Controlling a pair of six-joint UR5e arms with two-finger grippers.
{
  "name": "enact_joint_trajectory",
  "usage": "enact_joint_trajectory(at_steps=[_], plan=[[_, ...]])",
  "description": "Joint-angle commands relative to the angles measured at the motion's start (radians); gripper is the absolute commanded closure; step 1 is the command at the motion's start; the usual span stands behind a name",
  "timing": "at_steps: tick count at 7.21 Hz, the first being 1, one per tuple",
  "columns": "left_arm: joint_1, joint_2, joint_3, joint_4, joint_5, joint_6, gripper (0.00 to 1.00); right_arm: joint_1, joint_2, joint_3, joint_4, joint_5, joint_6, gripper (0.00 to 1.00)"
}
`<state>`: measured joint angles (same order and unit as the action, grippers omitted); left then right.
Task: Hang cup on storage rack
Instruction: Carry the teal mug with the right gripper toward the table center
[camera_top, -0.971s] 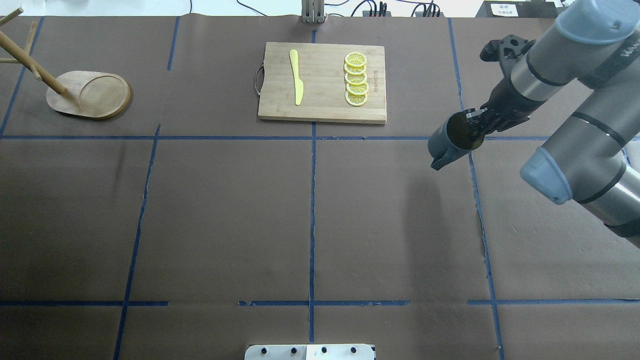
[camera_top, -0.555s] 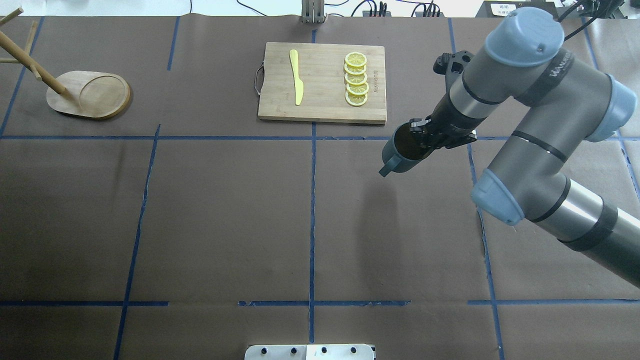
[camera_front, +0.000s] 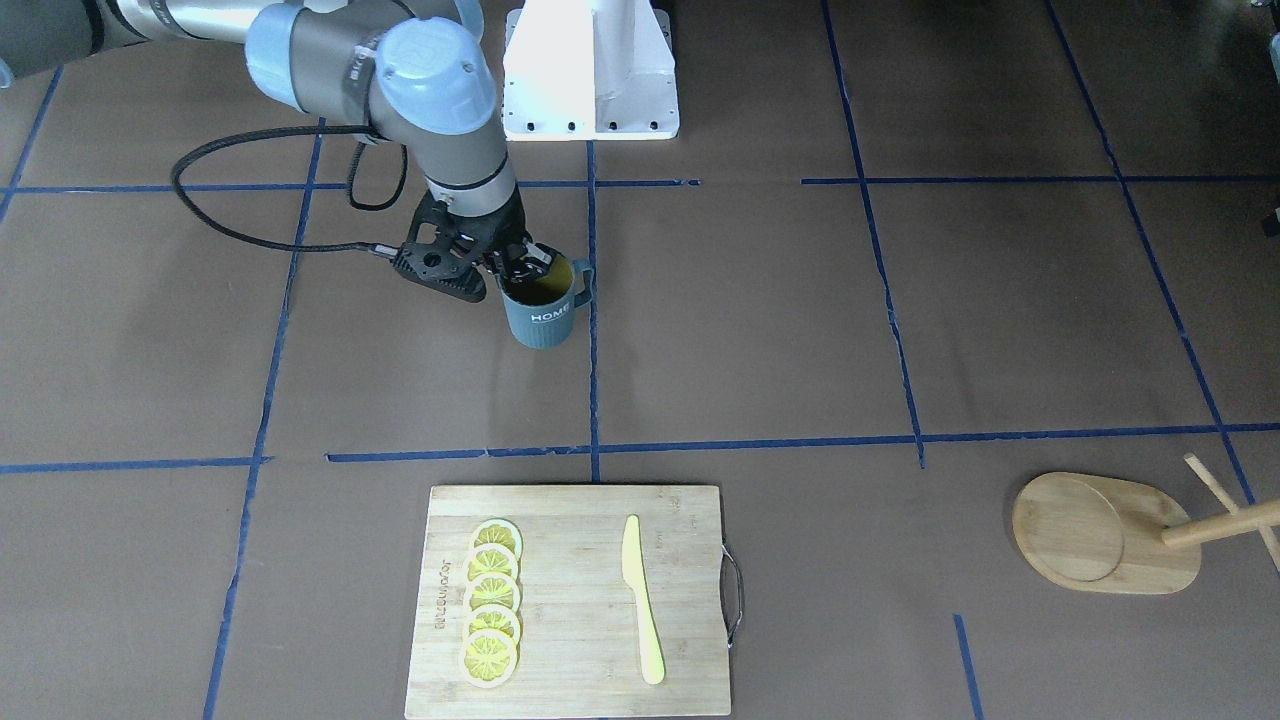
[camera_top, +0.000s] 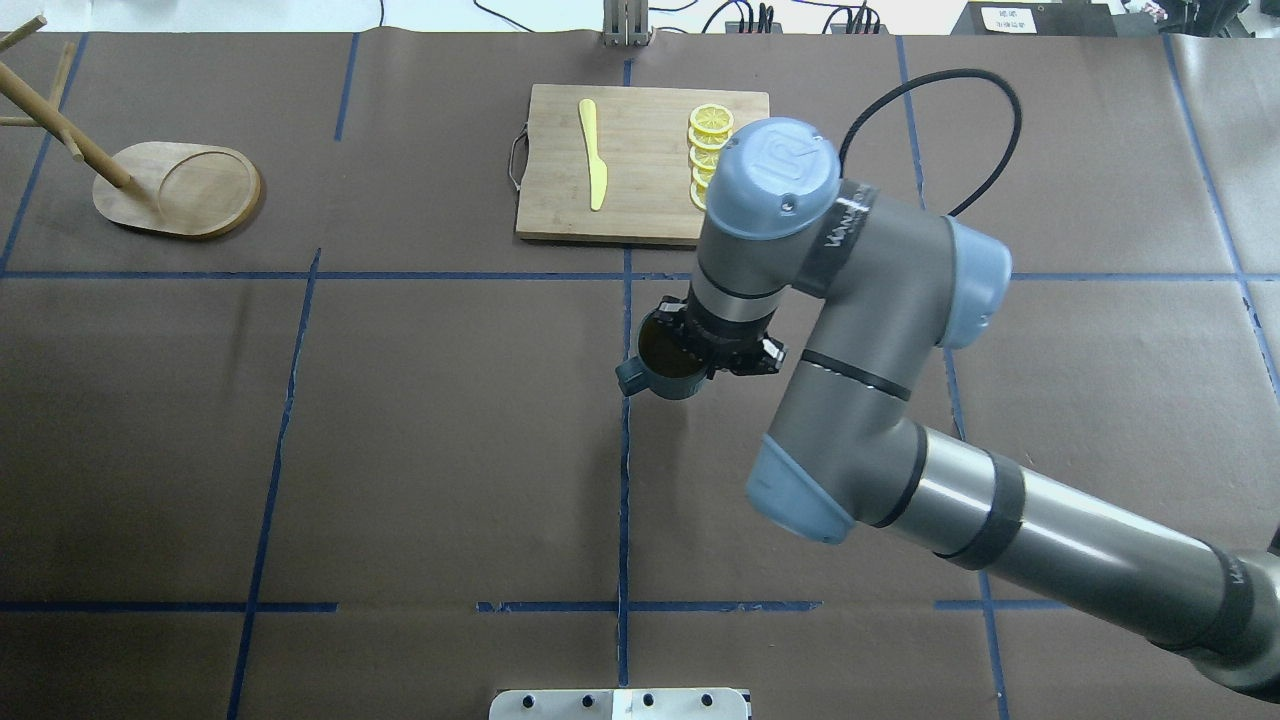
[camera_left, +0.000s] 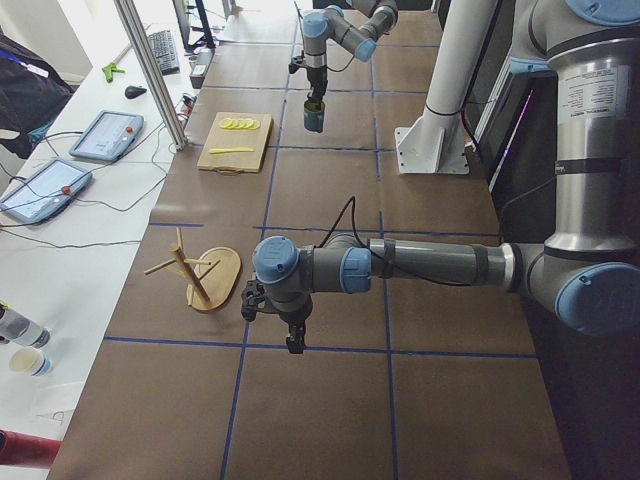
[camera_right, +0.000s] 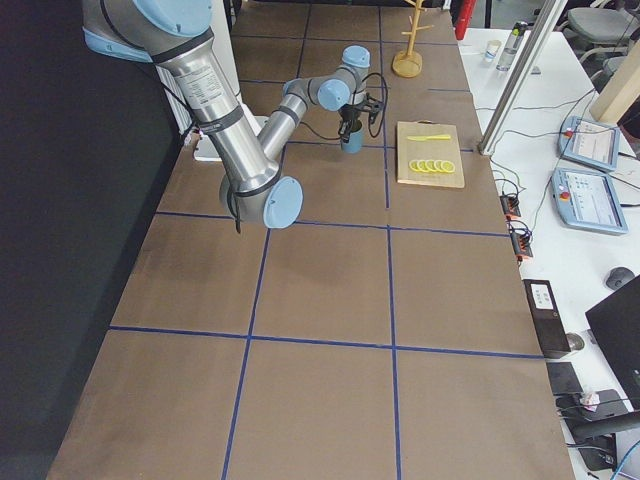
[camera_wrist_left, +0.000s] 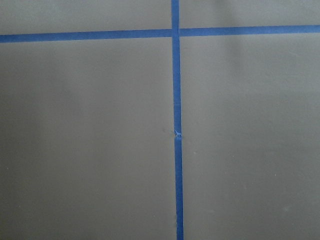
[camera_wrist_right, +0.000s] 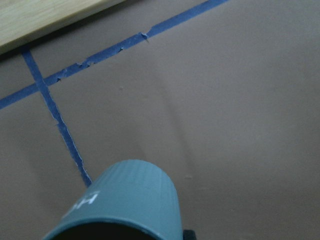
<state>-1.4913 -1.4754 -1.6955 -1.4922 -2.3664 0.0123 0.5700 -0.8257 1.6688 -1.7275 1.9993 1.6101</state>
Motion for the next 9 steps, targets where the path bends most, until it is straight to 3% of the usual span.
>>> enact_joint_trajectory(at_steps=[1,4,5,7,9], plan=[[0.000,0.001,0.000,0.001,-0.001,0.000,0.00,-0.054,0.063,-0.093,0.002,-0.017,0.059,1.00],[0.000,0.012,-0.001,0.001,-0.001,0.000,0.00,-0.065,0.056,-0.096,0.060,-0.017,0.048,0.99],[-0.001,0.013,-0.004,0.000,-0.001,0.000,0.00,-0.071,0.037,-0.110,0.124,-0.019,0.054,0.80],[-0.001,0.018,-0.018,0.001,-0.001,0.000,0.00,-0.068,0.036,-0.098,0.132,-0.033,0.048,0.00],[-0.001,0.021,-0.020,0.000,0.001,0.000,0.00,0.041,0.019,-0.013,0.118,0.001,-0.007,0.00]])
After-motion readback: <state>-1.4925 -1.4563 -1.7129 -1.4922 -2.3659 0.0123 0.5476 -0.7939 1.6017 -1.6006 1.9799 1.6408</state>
